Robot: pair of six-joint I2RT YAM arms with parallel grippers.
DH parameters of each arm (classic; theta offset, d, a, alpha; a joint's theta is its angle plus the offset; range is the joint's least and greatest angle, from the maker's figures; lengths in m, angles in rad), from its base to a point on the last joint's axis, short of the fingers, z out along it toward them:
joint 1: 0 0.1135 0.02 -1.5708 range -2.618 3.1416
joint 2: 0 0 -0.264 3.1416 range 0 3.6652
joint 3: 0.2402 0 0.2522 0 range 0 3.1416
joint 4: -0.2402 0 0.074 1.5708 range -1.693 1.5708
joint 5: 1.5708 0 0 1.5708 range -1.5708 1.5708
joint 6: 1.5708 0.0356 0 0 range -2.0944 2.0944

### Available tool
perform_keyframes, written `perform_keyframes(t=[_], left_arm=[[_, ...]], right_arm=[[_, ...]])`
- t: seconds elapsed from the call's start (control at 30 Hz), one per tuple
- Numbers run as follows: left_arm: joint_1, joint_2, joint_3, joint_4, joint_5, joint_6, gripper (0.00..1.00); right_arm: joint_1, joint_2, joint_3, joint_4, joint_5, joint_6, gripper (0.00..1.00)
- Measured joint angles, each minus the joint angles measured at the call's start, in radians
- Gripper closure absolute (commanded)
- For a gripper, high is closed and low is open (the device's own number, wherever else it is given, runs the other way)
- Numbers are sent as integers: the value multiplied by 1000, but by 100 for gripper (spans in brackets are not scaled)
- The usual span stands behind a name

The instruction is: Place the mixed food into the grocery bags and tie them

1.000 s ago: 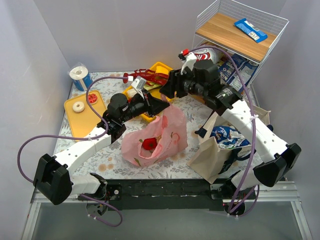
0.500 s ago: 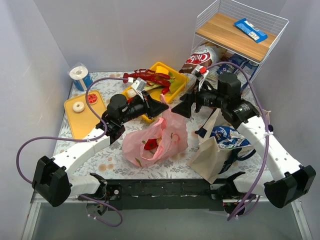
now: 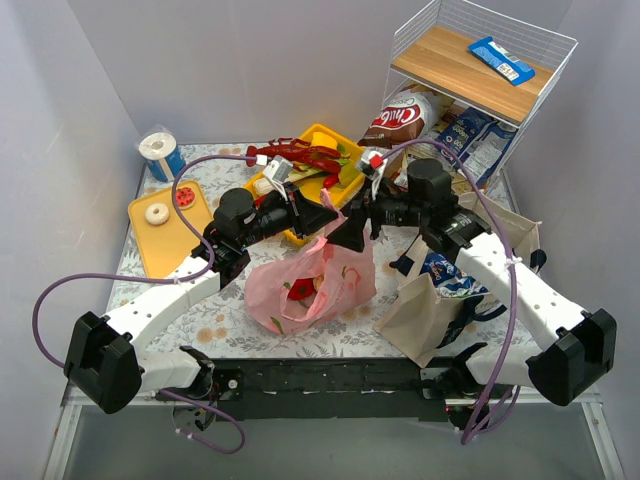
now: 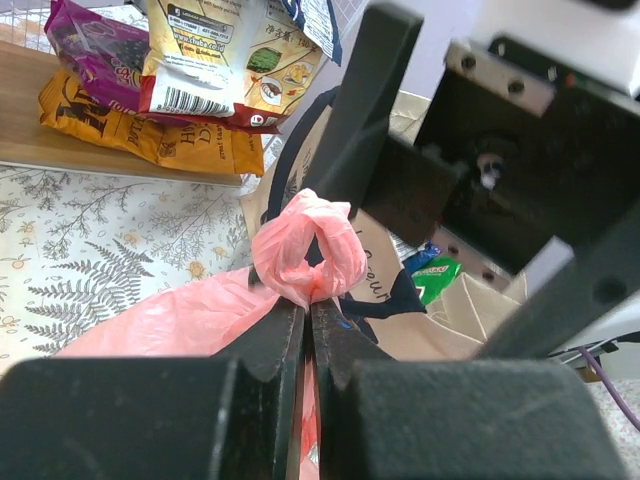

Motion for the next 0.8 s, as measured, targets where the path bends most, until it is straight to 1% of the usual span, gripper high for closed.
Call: perform_keyframes(t=[0.07,0.1,0.13,0.17,0.23,0.27,0.33,0.37,0.4,0.43,0.47,0.5,0.53,0.57,0.6,0.63,0.67,0.8], left_arm=[[0,-1,0,0,-1,-3,100],[0,-2,0,0,-2,-6,100],[0,-3,0,-1,-5,-6,100],[0,-4,0,-1,-6,-9,100],[0,-4,0,-1,-8,-10,100],[0,-4,-1,0,-8,-13,100],[0,-5,-7,4,-8,-18,100],[0,-6,-12,8,-8,-21,100],[0,-6,-15,11,-8,-27,100],[0,-6,-17,14,-8,-31,100],[0,-6,-20,16,-9,-36,100],[0,-6,-22,19,-11,-39,77],[0,-7,-23,21,-16,-43,50],[0,-7,-23,21,-20,-37,38],[0,-11,-23,21,-29,-43,21],[0,-15,-23,14,-38,-41,11],[0,-21,-22,1,-52,-31,2],[14,-53,15,-105,-117,19,2]], right_arm=[[29,0,-19,13,19,-1,19],[39,0,-33,24,28,-2,26],[43,0,-47,31,40,-2,30],[45,0,-61,37,53,-4,36],[45,0,-82,45,76,-3,44],[45,0,-92,50,85,-2,52],[44,0,-105,63,103,2,62],[44,-1,-113,72,110,6,75],[44,-1,-119,77,117,11,84],[44,-1,-124,84,124,15,93],[44,-1,-128,90,128,29,99],[44,-1,-129,92,131,32,99],[44,-1,-129,95,134,39,99],[44,-1,-130,99,136,48,99],[44,-1,-130,100,142,56,99],[43,-1,-130,100,149,59,99],[43,-1,-130,100,154,61,99],[30,-1,-131,93,173,65,99]])
